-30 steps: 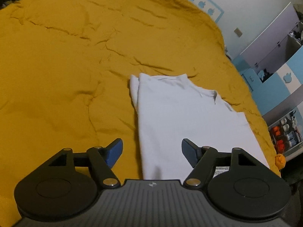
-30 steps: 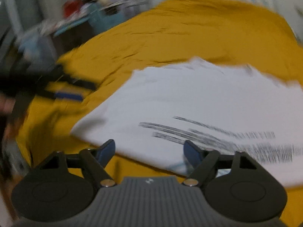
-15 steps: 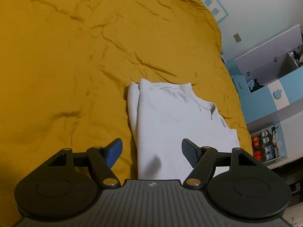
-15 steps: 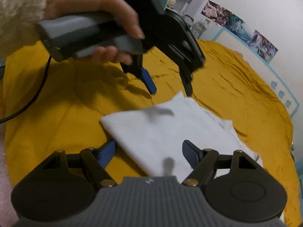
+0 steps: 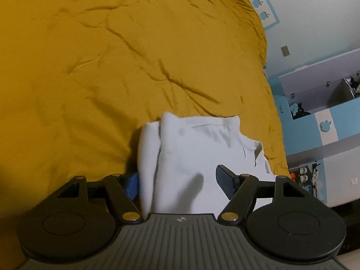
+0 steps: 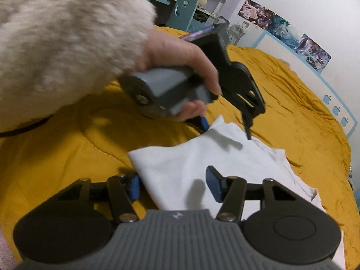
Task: Fold small clothes
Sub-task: 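Grasp the T-shirt edge with the left gripper while the right gripper grasps beside it, then lift the pinched T-shirt edge with both grippers and fold it across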
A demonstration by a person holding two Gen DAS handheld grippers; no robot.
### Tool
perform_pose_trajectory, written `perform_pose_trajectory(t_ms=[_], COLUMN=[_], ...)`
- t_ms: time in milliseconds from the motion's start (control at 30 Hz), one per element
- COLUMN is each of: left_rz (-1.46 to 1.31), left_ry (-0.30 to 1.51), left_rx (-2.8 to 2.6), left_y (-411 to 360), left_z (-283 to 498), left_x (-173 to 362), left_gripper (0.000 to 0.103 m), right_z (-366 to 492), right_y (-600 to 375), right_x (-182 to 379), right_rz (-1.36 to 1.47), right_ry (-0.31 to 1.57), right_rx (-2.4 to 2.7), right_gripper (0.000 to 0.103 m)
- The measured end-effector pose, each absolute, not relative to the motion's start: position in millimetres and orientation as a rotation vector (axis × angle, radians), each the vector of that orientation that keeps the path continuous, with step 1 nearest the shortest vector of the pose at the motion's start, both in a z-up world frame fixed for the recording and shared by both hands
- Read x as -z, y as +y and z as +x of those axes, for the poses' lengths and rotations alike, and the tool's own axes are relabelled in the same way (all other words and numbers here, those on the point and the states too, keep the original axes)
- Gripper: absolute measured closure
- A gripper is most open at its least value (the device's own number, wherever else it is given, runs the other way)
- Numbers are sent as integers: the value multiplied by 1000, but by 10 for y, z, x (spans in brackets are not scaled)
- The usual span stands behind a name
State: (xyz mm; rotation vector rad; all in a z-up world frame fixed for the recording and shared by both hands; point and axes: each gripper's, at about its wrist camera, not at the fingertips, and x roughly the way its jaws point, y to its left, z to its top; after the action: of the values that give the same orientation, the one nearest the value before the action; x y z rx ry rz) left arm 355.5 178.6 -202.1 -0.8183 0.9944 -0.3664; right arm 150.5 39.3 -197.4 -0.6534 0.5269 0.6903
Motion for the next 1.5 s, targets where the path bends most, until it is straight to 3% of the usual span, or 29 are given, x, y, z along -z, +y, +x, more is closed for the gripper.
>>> perform_pose_trajectory(t_ms=[33,67,133,200,300,467,867,1500], left_rz=[-803,-778,-744,-720,-756,-757,-741,-480], left_ry=[991,997,1015,1024,1025,1020,942,986], left_rx=[367,355,326,311,309,297,339,491], left_y=[1764,1732,1710,1702,1755,1760,1427,-781], left_z=[3575,3591,3611,3617,3617,3605,3642,4116], left_x=[2014,2005,1989,1959,1974,1920,1363,821], left_gripper=[22,29,44,65,81,85,86,86], right_z=[1511,1522,1486,1482,1500,1670,1728,1798], right_y=[388,388,397,393,362,244,-412,-2555], right_x=[1972,1977,1994,1992,1986,1897,1424,1289], right_rz=[-640,-630,-627,-622,-595,-497,-232,101], right_ry=[536,543,550,548,553,577,531,504], right_rx=[-699,-707,-702,-702,-707,-719,-687,-344], right_gripper=[66,76,85,86,88,96,98,97])
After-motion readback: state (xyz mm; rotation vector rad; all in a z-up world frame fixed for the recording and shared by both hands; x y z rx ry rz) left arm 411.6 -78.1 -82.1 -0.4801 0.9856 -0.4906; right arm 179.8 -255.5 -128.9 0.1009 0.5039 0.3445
